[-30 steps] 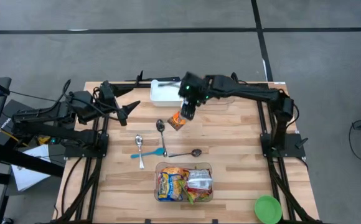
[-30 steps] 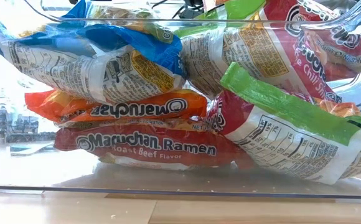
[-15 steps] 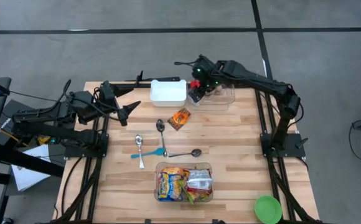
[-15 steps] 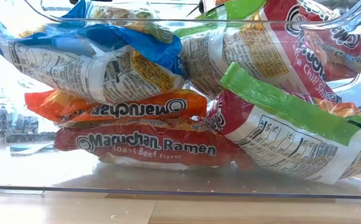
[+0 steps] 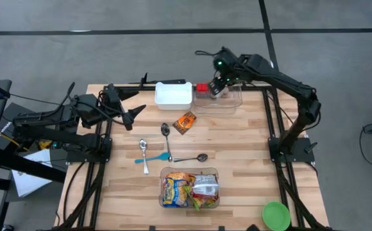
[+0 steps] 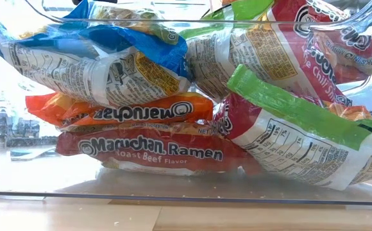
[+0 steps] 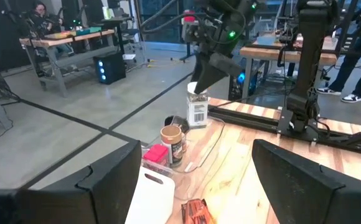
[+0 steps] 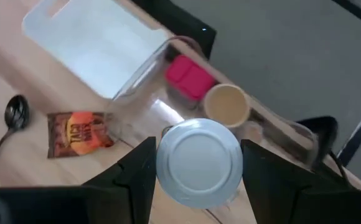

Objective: Pick & Place Food Item
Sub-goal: Put the white seasoning into the top transparent bin

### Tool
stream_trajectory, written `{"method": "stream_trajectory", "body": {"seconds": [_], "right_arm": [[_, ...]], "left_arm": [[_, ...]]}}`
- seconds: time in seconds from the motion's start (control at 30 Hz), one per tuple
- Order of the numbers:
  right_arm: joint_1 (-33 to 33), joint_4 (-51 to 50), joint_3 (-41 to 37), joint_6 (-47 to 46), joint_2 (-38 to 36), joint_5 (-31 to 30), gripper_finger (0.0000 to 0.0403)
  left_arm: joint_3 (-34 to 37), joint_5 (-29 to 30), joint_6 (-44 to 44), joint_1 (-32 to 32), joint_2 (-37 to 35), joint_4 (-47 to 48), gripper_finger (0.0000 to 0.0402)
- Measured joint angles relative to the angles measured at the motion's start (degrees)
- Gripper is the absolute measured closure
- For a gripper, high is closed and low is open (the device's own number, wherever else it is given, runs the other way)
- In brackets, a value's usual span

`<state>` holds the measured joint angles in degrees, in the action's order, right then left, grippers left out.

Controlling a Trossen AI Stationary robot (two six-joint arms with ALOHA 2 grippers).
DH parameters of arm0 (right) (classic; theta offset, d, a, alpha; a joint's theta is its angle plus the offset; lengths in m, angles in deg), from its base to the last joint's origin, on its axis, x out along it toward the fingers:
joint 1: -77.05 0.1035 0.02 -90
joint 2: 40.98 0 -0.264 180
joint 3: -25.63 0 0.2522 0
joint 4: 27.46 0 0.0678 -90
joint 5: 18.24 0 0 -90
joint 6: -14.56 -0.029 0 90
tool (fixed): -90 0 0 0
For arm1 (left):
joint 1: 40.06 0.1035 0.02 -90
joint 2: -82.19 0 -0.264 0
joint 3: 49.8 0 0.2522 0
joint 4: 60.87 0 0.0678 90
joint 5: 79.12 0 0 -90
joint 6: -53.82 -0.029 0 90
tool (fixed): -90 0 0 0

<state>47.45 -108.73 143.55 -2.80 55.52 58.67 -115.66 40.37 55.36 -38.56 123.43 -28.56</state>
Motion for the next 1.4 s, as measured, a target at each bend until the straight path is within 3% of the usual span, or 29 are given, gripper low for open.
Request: {"method": "stream_trajectory", "body": {"seconds": [0.3, 0.8, 1.4], "right_arm": [[-4.18, -0.58, -6.97, -6.06, -5.02, -4.07, 0.0214], [-7.15, 17.19, -29.74, -14.90, -11.05, -3.16, 0.0213], [-10.89, 23.15, -36.71, -18.29, -10.96, -3.64, 0.0212]], "left_arm": [[-0.02, -0.06, 0.00, 0.00, 1.11, -0.06, 0.0101], [-0.02, -0.95, 0.85, 0.00, 1.26, -0.24, 0.0101], [-0.02, -0.91, 1.75, 0.00, 1.26, -1.95, 0.0101]]}}
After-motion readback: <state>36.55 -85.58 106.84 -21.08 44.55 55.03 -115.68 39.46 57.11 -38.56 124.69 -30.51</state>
